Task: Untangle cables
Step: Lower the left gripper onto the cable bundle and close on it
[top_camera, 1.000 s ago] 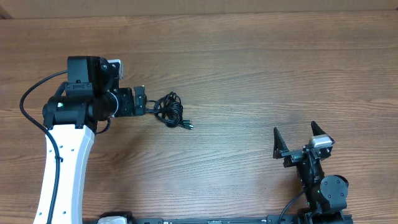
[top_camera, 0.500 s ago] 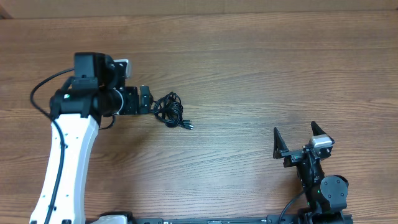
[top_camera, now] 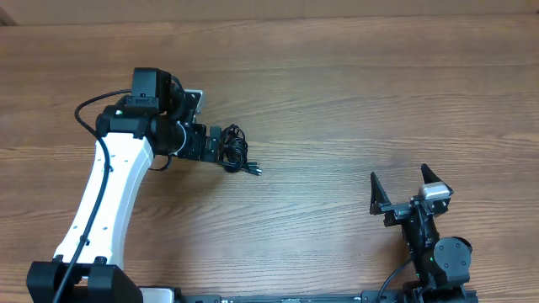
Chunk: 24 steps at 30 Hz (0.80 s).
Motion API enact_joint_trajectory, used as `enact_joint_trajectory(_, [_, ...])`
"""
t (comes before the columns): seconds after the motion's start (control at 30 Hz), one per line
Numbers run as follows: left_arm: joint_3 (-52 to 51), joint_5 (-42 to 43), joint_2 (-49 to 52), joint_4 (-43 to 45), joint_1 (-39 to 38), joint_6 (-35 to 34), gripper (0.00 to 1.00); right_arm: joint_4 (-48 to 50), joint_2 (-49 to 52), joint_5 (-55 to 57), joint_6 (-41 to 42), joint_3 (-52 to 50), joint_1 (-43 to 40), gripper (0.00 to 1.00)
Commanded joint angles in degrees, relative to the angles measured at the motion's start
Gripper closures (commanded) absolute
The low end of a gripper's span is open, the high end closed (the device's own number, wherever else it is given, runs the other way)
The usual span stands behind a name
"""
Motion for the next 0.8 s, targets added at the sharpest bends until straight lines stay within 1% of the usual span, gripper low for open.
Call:
enact_joint_trajectory(0.0, [1.11,0.94,0.24,-0.04,-0.42,5.14,0.00,0.31,-0.57,0.57,0.15,-0.55,-0.20,0.00])
enact_joint_trajectory(0.5, [1.07,1.77,0.24,1.70,-0.42,5.22,0.00,0.31,-0.57,0.57,0.15,-0.55,-0.20,0.00])
enact_joint_trajectory(0.57, [1.07,3.08,0.24,1.88,-0.42,7.93,0.00,0.33,-0.57,0.57,0.15,-0.55,-0.20,0.00])
enact_joint_trajectory(0.7, [1.07,10.93,0.24,1.79,-1.16,16.81,0.00,0.31,-0.57,0.57,0.15,-0.55,-0.20,0.00])
enact_joint_trajectory(0.77, [1.07,11.56,0.24,1.84,-2.25,19.63,0.00,0.31,-0.57,0.57,0.15,-0.55,-0.20,0.00])
